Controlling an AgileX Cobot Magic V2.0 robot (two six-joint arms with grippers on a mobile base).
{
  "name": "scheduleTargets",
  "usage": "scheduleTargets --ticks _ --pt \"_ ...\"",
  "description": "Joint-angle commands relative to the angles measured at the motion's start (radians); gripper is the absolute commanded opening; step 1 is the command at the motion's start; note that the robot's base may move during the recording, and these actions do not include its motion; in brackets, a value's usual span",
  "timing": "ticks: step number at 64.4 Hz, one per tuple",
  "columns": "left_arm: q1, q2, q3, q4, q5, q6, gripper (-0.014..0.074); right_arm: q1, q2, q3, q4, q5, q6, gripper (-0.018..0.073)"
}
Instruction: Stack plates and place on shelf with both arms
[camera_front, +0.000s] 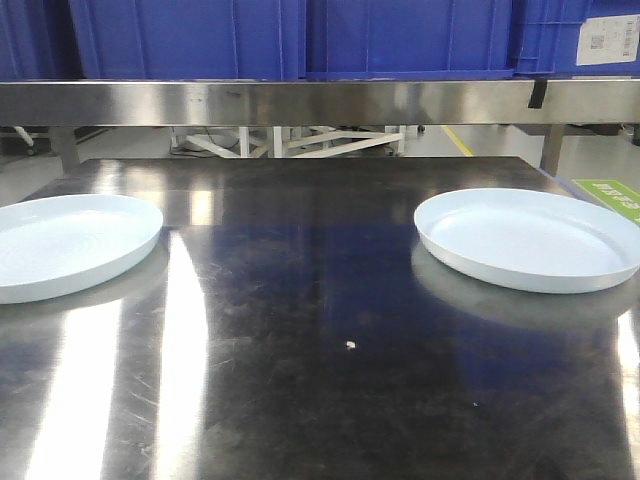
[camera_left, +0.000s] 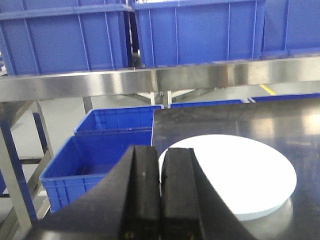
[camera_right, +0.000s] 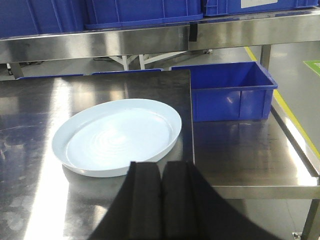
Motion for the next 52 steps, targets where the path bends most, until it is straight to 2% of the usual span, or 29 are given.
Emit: scheduleTargets --ticks 1,15,27,52 --pt "-0.006 -0.022 0.003 0.0 -0.095 -0.011 0.0083 -0.006 -0.019 0.0 -0.007 -0.082 -0.01 0.0031" --pt "-0.006 -0.022 0.001 -0.005 -0.095 -0.011 0.0083 -0.006 -0.019 0.0 -0.007 -0.082 -0.01 0.0031" --pt "-0.006 -0.001 -0.055 -0.11 -0.032 -0.011 0.0083 -0.006 -0.019 0.0 -0.007 -0.082 -0.01 0.0031" --pt "-0.006 0.196 -0.294 -0.112 0.083 -0.011 0.0083 -0.006 -0.019 0.0 -0.007 -0.082 -0.01 0.0031"
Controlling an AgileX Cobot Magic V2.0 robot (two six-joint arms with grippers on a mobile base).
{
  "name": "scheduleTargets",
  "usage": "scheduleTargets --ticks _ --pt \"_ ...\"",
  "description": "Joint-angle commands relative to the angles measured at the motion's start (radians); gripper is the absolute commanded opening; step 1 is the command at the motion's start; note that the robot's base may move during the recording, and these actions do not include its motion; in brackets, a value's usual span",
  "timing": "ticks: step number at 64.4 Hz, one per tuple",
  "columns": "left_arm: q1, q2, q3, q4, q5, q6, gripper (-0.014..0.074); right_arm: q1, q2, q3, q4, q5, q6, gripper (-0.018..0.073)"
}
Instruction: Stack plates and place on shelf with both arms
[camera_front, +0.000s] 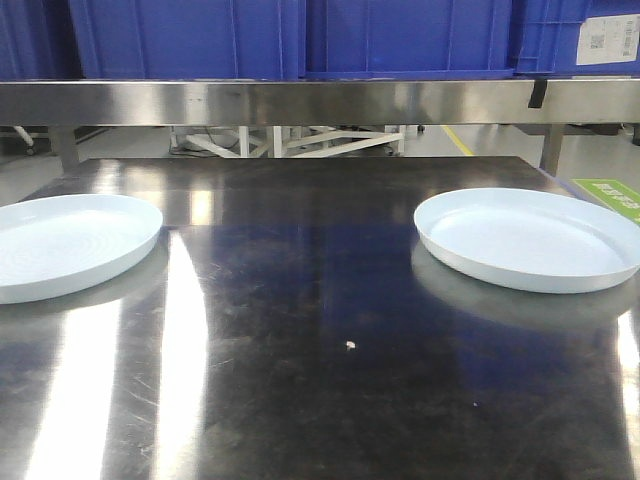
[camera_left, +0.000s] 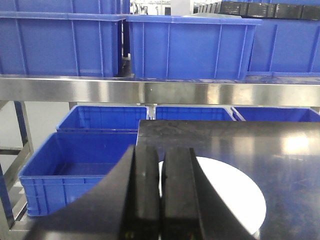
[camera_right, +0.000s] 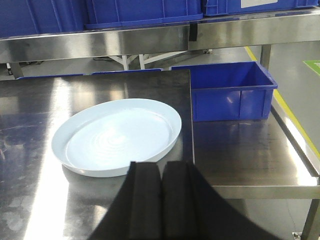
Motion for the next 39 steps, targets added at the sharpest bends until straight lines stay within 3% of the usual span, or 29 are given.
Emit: scheduleTargets --ticks 1,24,39 --pt "-0.006 0.07 -0.077 -0.011 -0.053 -0.011 0.0083 -0.006 -0.019 0.0 -0.007 -0.082 -0.01 0.0031" --pt "-0.018 0.38 -0.262 -0.015 0.228 -0.011 0.0083 -0.006 -0.019 0.0 -0.007 -0.082 -0.01 0.0031" --pt "-0.018 0.589 -0.409 -0.137 0.388 -0.011 0.0083 -0.006 -0.019 0.0 -0.007 -0.082 -0.01 0.0031"
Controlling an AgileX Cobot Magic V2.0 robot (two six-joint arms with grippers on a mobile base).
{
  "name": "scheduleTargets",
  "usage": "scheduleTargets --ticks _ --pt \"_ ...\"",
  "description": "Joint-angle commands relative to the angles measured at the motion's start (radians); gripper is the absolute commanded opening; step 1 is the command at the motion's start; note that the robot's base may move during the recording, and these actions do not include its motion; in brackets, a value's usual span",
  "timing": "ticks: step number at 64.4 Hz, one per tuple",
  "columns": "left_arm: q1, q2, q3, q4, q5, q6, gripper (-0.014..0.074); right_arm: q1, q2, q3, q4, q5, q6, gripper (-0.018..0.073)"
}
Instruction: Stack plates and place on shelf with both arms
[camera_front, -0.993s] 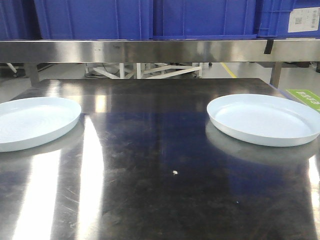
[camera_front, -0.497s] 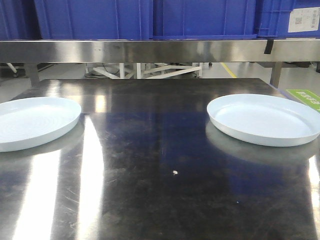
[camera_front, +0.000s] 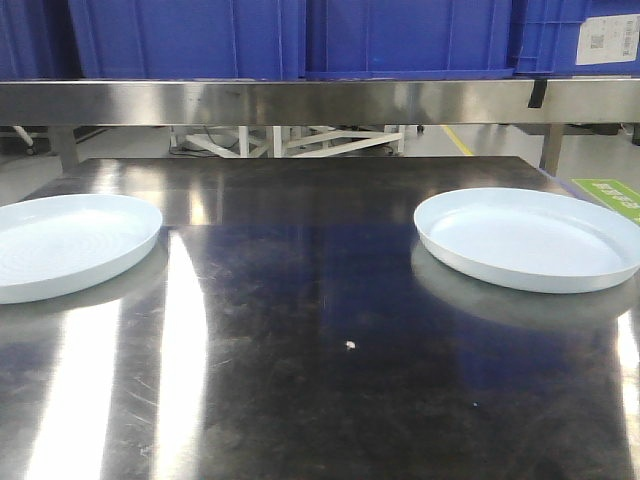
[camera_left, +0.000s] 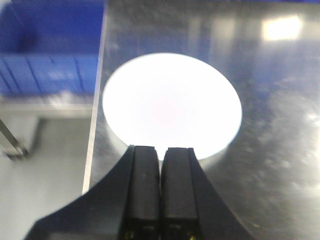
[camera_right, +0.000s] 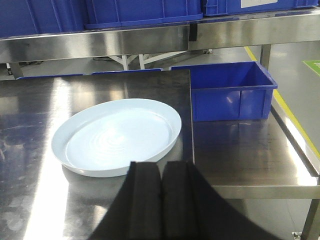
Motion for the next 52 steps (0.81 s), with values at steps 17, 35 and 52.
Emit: scheduleTargets --ticks 17,35,52 --pt "-0.008 0.356 -0.223 -0.19 0.139 -0.011 0.0083 -0.006 -0.019 0.0 -0.007 -0.082 -0.01 0.0031" --pt "0.046 0.531 -0.379 -0.258 0.211 -0.009 0.0083 -0.006 -0.019 0.0 -0.007 -0.082 -0.01 0.0031" --pt "0.208 0.627 -0.444 -0.298 0.266 0.028 0.0083 -0.006 -0.019 0.0 -0.007 -0.082 -0.01 0.0031"
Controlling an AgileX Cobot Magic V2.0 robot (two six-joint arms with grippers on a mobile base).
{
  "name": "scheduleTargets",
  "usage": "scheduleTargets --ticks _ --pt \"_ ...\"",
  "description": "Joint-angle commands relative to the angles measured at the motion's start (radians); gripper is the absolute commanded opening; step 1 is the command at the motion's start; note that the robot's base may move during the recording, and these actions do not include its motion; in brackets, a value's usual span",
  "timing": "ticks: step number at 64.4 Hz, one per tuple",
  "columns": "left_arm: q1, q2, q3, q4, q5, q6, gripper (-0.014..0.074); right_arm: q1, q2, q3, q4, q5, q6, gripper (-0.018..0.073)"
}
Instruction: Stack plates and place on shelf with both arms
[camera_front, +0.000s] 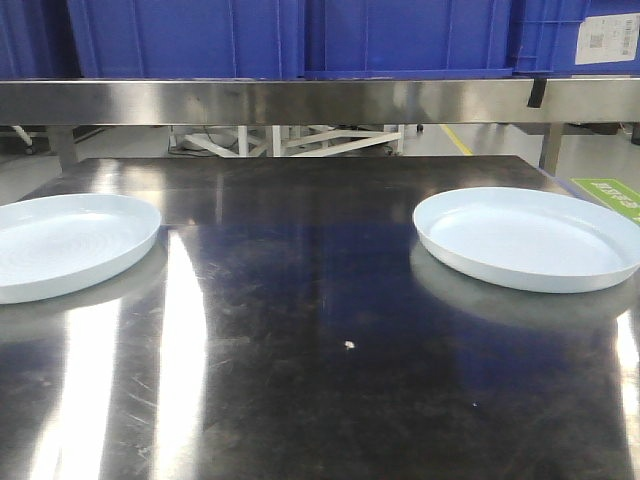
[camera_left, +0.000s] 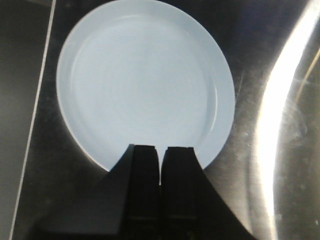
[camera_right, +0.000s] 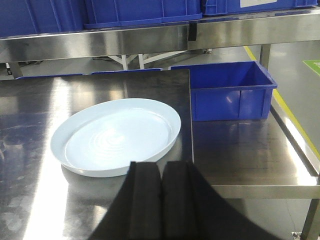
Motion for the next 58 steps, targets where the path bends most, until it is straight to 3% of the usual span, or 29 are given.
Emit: scheduleTargets --ticks 1,10,17,28,45,58 --pt "0.057 0.011 -0.046 -0.062 0.016 0.036 0.0083 -0.006 -0.019 0.0 -0.007 -0.082 -0.01 0.0031" --pt "0.145 0.071 -0.056 -0.132 0.05 0.1 0.0083 -0.006 -0.019 0.0 -0.007 -0.082 -0.01 0.0031" --pt "0.168 0.117 -0.092 -0.145 0.071 0.122 0.0083 -0.006 -0.019 0.0 -0.007 -0.082 -0.01 0.0031" --pt "0.168 0.195 -0.161 -0.145 0.108 0.126 0.0105 -0.006 -0.019 0.0 -0.007 -0.082 -0.01 0.0031" --pt "0.166 0.278 -0.221 -0.101 0.112 0.126 0.0283 -0.006 -0.019 0.0 -0.007 -0.082 -0.01 0.0031" --pt "0.166 0.304 -0.221 -0.076 0.066 0.126 0.0293 -0.006 -0.019 0.0 -0.007 -0.082 -0.01 0.0031"
